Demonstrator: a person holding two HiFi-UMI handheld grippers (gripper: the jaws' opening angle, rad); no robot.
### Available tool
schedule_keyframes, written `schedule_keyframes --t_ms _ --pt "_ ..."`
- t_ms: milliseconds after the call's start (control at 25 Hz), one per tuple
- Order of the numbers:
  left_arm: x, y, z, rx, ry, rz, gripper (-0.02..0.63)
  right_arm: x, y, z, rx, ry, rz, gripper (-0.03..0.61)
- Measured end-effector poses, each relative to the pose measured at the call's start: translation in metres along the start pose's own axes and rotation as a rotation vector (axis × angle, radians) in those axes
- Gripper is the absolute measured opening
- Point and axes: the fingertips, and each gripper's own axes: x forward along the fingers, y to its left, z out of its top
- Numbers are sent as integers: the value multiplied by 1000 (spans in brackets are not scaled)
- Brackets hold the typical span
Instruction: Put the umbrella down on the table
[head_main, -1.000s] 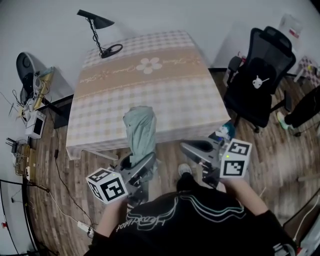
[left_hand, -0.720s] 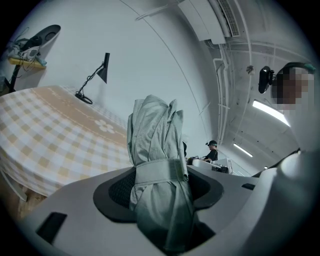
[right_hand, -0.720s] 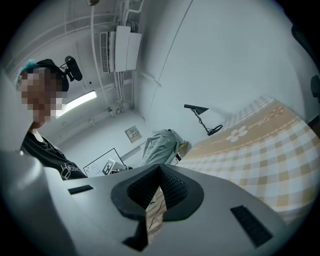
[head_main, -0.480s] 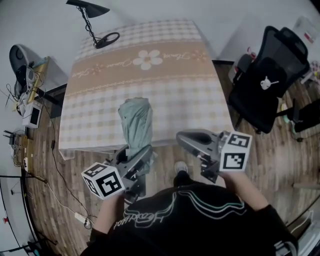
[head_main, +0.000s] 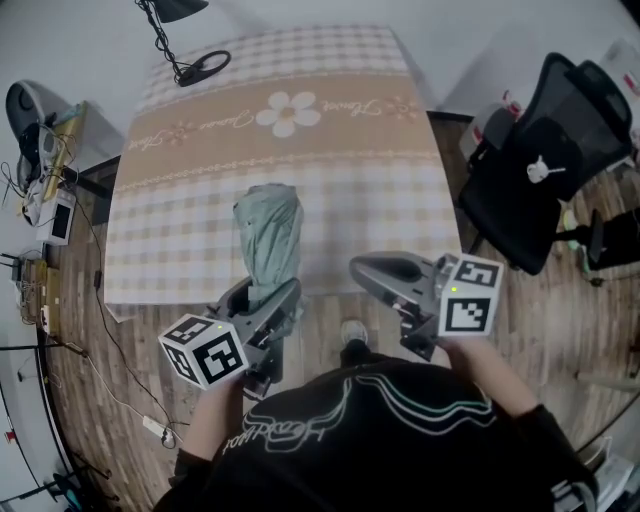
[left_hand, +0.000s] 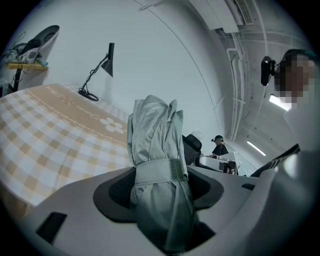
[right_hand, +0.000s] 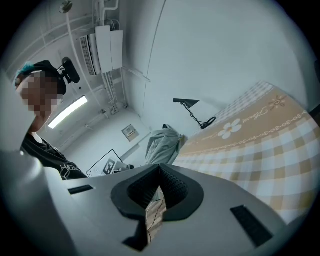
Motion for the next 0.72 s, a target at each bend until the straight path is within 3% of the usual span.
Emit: schedule_keyframes --t_ms 200,400,720 --pt "31 24 6 66 61 83 262 2 -29 17 20 1 12 12" --pt "54 38 14 97 107 107 262 3 -48 30 21 -7 22 12" --pt "93 61 15 255 202 158 262 0 -79 48 6 -2 6 12"
